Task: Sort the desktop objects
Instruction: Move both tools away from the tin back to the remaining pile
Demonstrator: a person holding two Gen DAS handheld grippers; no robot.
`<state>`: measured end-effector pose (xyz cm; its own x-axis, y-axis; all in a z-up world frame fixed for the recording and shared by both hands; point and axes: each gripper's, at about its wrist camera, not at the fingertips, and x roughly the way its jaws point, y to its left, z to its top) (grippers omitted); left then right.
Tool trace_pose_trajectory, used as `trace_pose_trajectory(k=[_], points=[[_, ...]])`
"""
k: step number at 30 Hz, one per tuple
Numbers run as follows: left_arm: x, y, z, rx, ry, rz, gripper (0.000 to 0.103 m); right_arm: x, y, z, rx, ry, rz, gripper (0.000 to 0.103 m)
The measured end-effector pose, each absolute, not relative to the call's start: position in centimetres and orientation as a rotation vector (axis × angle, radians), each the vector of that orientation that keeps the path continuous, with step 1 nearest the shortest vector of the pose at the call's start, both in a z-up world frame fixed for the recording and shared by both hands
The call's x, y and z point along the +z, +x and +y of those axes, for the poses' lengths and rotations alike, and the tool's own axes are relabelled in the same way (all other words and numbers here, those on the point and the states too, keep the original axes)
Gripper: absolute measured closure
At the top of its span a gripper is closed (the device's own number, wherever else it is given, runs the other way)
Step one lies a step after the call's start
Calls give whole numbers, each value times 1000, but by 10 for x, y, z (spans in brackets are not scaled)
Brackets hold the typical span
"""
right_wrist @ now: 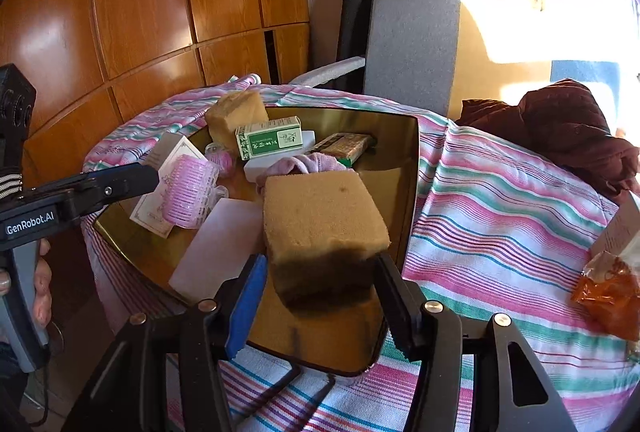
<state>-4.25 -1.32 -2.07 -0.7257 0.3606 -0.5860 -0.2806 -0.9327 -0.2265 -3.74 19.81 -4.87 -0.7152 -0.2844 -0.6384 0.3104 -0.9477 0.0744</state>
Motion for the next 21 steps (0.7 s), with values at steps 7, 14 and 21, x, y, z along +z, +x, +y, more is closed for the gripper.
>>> trace_pose_trajectory(k=[7, 14, 21], points=[[-2, -33, 26, 2568, -860, -91, 49, -36, -19, 224, -2705, 920, -30, 43], [0, -30, 94, 2427, -852, -25, 46, -42, -7, 283, -2835, 955, -172, 39], [-11, -30, 169, 2262, -891, 34, 44, -59, 14, 369, -3003, 1022, -397, 35]])
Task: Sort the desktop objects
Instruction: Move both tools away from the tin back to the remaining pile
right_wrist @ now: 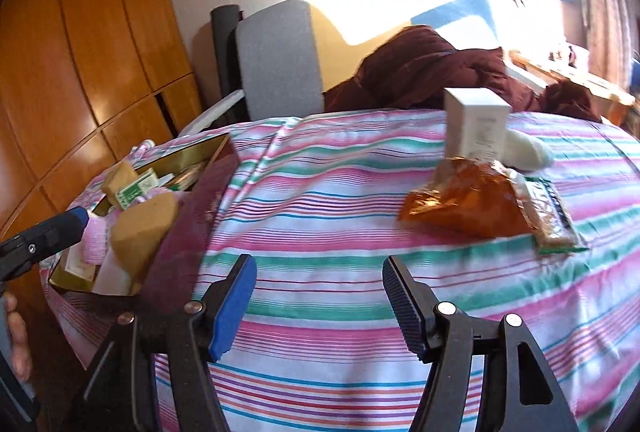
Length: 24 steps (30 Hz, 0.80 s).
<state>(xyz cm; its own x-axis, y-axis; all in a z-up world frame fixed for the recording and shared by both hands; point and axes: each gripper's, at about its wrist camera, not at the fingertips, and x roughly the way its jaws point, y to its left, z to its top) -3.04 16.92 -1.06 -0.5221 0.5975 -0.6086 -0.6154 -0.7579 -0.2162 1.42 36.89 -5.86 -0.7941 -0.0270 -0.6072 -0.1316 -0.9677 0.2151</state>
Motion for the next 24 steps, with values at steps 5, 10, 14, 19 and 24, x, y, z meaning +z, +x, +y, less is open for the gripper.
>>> trace_pose_trajectory(k=[5, 10, 14, 19, 24], points=[[-22, -32, 223, 2144, -929, 93, 44, -74, 40, 431, 2731, -939, 488, 33], [-33, -37, 273, 2033, -978, 95, 36, -85, 64, 487, 2578, -877, 587, 33], [-38, -48, 308, 1998, -1013, 103, 34, -87, 72, 511, 2536, -830, 609, 32], [-39, -64, 340, 2010, -1023, 138, 32, -92, 71, 515, 2543, -808, 620, 31], [-47, -90, 359, 2015, -1059, 111, 18, -95, 69, 515, 2568, -801, 636, 27]])
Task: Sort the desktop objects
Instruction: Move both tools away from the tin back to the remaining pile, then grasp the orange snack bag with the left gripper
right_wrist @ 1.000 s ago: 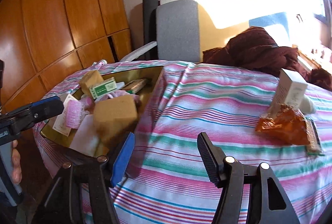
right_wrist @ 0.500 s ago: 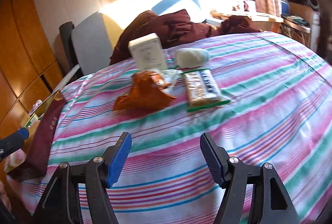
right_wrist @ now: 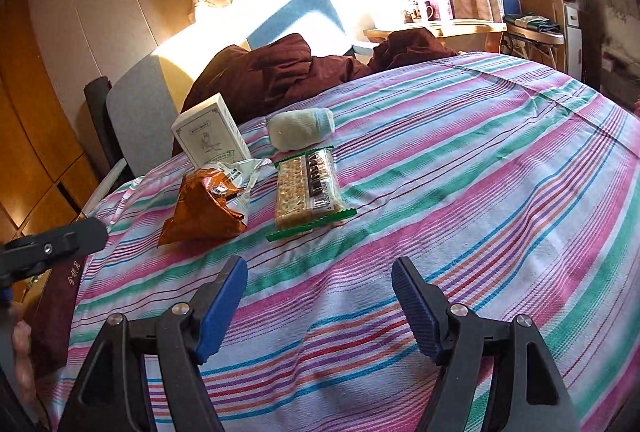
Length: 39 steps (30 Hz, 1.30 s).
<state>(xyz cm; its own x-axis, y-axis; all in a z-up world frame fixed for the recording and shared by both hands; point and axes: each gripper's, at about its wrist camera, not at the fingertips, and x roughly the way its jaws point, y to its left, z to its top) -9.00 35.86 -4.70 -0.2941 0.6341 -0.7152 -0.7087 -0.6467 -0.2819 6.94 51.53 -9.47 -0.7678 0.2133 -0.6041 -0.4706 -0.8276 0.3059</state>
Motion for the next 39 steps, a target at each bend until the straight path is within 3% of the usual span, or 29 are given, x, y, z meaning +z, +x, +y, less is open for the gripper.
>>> trace_pose_trajectory(k=[8, 13, 25, 28, 30, 37, 39], points=[[-60, -128, 365, 2023, -1118, 49, 18, -99, 71, 517, 2608, -790, 691, 20], [-76, -151, 356, 1959, -1212, -97, 18, -101, 71, 518, 2629, -777, 715, 17], [-101, -162, 363, 1832, -1304, -211, 19, -99, 70, 517, 2627, -786, 702, 15], [-103, -154, 367, 1835, -1280, -190, 25, -99, 70, 517, 2624, -795, 699, 15], [-104, -150, 366, 1842, -1273, -189, 38, -99, 69, 517, 2625, -804, 694, 14], [-98, -132, 367, 1852, -1211, -114, 53, -99, 67, 515, 2619, -824, 672, 13], [-98, -125, 367, 1833, -1210, -100, 63, -97, 68, 515, 2614, -830, 669, 13]])
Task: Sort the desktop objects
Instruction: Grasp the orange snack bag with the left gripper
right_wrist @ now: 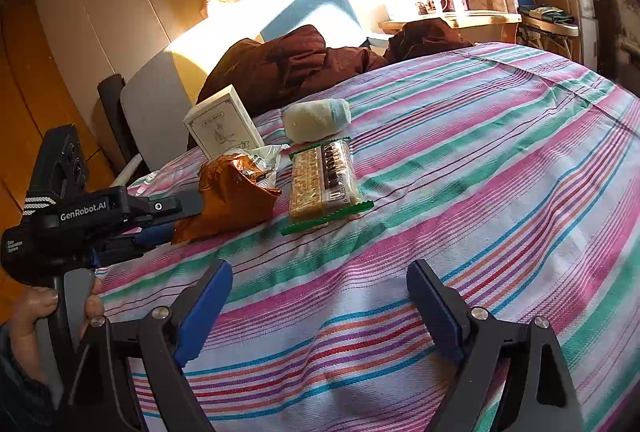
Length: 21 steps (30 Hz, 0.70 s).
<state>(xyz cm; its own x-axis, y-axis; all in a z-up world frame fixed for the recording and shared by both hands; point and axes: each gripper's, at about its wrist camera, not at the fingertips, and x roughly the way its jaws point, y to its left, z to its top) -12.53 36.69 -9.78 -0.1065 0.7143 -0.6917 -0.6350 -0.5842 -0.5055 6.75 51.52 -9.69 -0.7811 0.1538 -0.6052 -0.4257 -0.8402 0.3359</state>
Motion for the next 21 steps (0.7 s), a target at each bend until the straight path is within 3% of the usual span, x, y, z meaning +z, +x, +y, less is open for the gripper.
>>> trace_pose_trajectory(k=[7, 9, 10, 15, 21], points=[[-91, -102, 362, 1886, -1147, 46, 59, -83, 62, 522, 2607, -822, 650, 13], [-81, -103, 361, 1927, -1104, 88, 41, -77, 59, 525, 2608, -815, 636, 13], [-77, -104, 360, 1947, -1083, 109, 37, -74, 57, 527, 2610, -811, 627, 13], [-56, -102, 376, 1974, -983, 260, 26, -66, 44, 533, 2616, -796, 617, 12], [-53, -99, 397, 1945, -914, 426, 24, -66, 32, 534, 2634, -783, 636, 12]])
